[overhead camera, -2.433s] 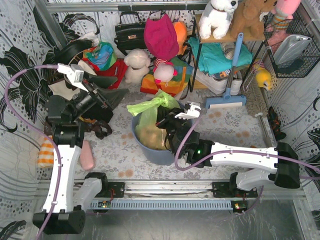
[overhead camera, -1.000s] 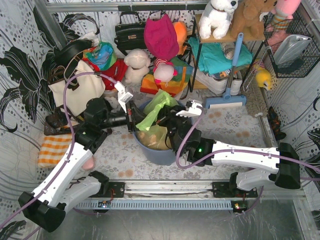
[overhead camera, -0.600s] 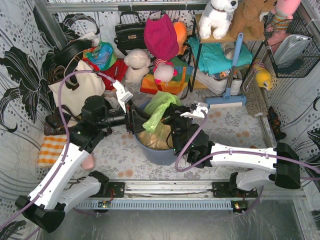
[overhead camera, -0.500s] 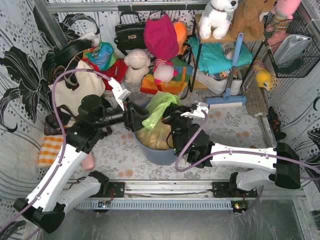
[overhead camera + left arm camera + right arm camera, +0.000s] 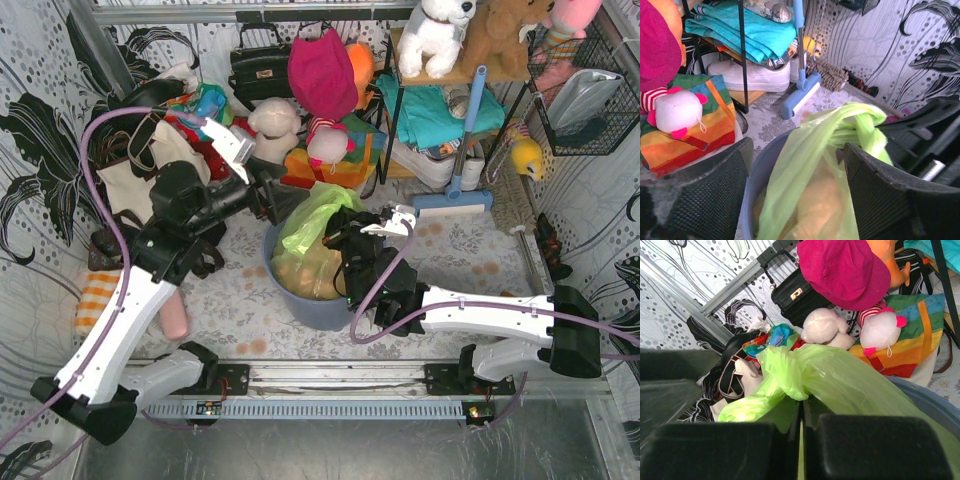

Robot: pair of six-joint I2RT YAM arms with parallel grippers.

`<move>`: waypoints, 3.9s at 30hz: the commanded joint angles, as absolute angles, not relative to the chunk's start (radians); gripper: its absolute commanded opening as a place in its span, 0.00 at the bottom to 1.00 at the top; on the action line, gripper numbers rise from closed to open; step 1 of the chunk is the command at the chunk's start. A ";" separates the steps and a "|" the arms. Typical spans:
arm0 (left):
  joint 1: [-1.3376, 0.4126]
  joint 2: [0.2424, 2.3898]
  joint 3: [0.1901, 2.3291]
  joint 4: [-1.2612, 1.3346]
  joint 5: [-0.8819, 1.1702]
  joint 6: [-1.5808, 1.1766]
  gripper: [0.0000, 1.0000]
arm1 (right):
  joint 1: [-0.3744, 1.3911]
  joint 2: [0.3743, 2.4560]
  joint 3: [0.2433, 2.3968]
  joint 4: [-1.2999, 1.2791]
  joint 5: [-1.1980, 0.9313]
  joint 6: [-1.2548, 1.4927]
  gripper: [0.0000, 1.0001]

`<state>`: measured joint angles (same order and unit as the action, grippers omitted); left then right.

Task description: Tie the trash bag

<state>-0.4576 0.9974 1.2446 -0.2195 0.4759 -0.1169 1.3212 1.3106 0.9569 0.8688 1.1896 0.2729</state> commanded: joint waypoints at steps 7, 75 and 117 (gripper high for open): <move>-0.393 1.186 1.334 -0.260 0.621 0.031 0.86 | 1.316 1.280 0.963 0.822 1.183 0.331 0.00; -0.457 0.931 1.040 -0.171 0.874 -0.135 0.42 | 1.189 1.423 0.876 1.333 0.340 0.368 0.00; -0.458 0.715 1.046 -0.024 0.355 -0.761 0.63 | 1.188 1.463 0.877 1.511 0.176 0.253 0.17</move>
<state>-0.4538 0.7094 1.0492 -0.1291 0.2893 -0.6666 1.1896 1.4609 0.8787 1.4452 0.1860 0.2676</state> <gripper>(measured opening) 0.616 0.122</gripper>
